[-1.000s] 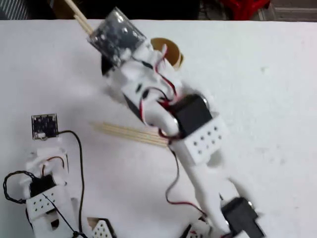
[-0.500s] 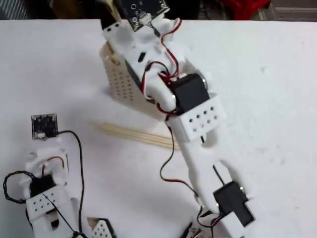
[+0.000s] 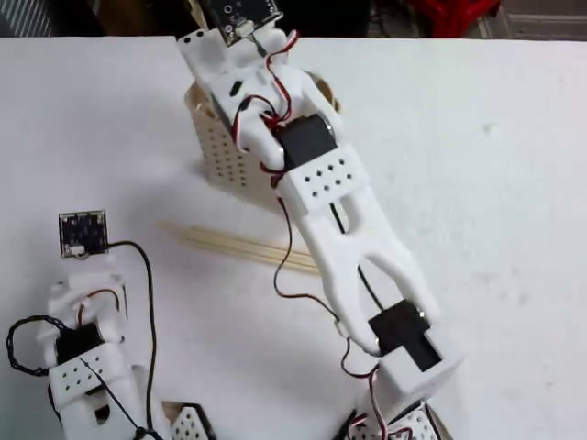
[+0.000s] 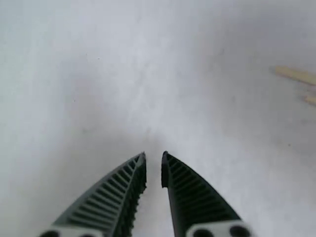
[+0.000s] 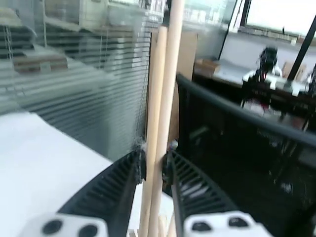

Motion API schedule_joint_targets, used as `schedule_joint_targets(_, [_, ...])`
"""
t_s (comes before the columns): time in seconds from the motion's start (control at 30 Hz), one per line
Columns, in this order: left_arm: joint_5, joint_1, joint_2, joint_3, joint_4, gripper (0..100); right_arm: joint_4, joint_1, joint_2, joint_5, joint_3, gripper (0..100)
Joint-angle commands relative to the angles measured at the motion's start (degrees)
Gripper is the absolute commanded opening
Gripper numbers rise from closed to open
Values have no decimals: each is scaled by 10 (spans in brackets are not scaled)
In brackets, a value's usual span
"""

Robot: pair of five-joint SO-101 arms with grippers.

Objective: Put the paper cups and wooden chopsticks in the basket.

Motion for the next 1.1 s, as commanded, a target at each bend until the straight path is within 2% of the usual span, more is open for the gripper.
schedule_joint_targets(0.0, [-5,7,-7,-2,-13,77,11,7,-7,-6,14,18])
schedule_joint_targets(0.4, [-4,7,-7,-2,-13,78,126,7,-7,-5,61,21])
schedule_joint_targets(0.67, [-4,7,-7,-2,-14,78,131,7,-13,-5,58,25])
schedule_joint_targets(0.93, [-4,17,-7,-2,-14,77,151,7,-66,-2,62,194])
schedule_joint_targets(1.07, [-4,18,-7,-2,-14,77,173,7,-95,-2,62,227])
